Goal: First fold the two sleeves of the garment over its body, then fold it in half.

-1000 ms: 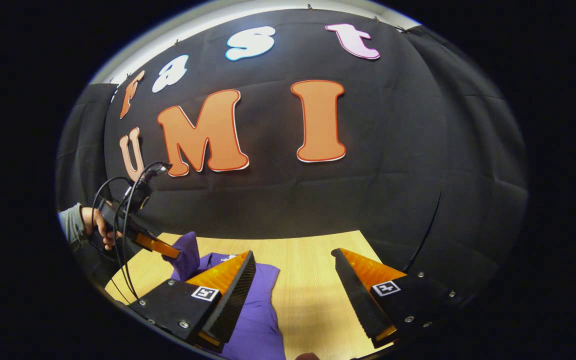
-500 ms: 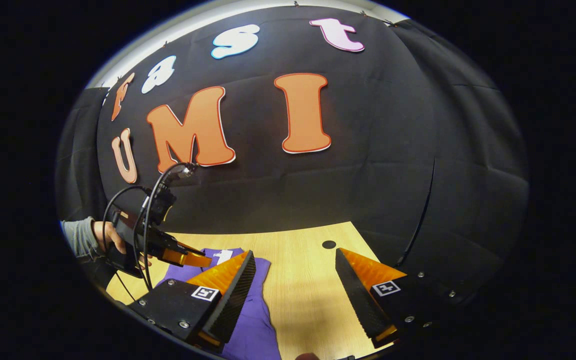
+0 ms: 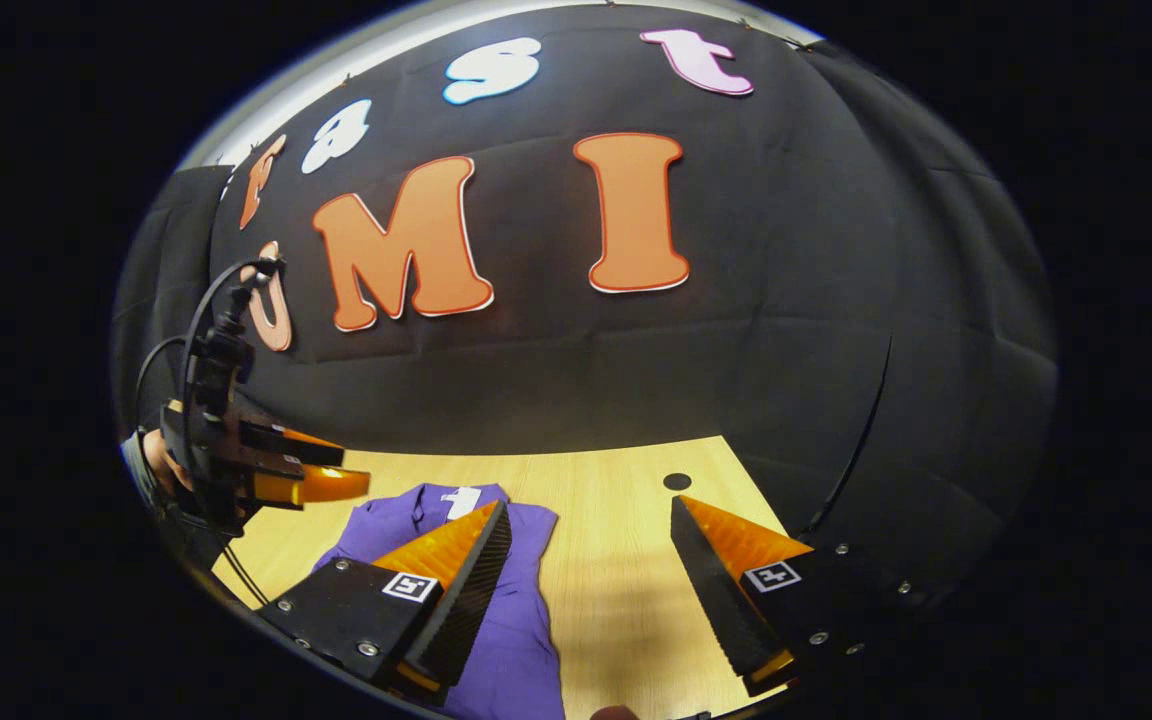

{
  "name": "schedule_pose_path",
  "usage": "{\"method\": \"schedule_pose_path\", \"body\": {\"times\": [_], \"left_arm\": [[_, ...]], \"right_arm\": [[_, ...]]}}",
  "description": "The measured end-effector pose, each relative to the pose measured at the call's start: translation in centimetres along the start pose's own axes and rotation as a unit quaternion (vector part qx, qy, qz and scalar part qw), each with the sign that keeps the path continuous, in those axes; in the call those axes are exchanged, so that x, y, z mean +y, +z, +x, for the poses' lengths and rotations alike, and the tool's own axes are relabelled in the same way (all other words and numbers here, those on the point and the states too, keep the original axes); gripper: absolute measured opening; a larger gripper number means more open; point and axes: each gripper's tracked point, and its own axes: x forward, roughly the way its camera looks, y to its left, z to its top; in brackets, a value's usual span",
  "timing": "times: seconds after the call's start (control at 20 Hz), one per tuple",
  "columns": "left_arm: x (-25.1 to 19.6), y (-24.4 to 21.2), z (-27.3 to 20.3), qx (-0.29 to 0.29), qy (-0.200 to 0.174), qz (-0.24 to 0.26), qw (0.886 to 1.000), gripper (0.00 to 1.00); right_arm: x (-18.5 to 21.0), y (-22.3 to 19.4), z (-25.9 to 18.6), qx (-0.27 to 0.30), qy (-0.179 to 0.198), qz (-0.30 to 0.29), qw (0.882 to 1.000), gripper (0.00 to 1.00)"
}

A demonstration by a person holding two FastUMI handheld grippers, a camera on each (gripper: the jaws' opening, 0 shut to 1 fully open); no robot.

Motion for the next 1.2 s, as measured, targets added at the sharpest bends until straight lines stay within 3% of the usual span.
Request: {"method": "schedule_pose_path", "body": {"times": [0.05, 0.1, 0.25, 0.65, 0.75, 0.8, 0.85, 1.2], "left_arm": [[1.3, 0.0, -1.0, -0.019, 0.021, -0.002, 1.000, 0.91], [2.3, 0.0, -2.5, -0.039, 0.041, -0.006, 0.998, 0.91], [4.3, 0.1, -7.3, -0.094, 0.088, -0.022, 0.991, 0.91], [8.8, -3.3, -21.0, -0.194, 0.187, -0.043, 0.962, 0.90], [9.4, -6.0, -23.4, -0.190, 0.197, -0.046, 0.961, 0.90], [9.5, -7.5, -23.9, -0.183, 0.200, -0.043, 0.962, 0.90], [9.7, -9.2, -24.5, -0.175, 0.206, -0.039, 0.962, 0.90], [7.9, -23.9, -23.8, -0.045, 0.183, -0.075, 0.979, 0.94]], "right_arm": [[0.4, 0.0, 0.0, -0.003, 0.003, -0.007, 1.000, 1.00], [0.8, 0.0, 0.0, -0.008, 0.005, -0.015, 1.000, 0.95], [2.0, 0.0, -0.3, -0.021, 0.010, -0.039, 0.999, 0.96], [4.3, -3.0, -4.8, -0.023, -0.015, -0.072, 0.997, 0.95], [4.8, -5.4, -6.2, -0.001, -0.023, -0.061, 0.998, 0.95], [5.1, -6.7, -6.8, 0.012, -0.023, -0.056, 0.998, 1.00], [5.4, -8.2, -7.5, 0.026, -0.023, -0.055, 0.998, 0.95], [7.0, -19.8, -10.3, 0.162, -0.017, -0.025, 0.986, 0.96]]}}
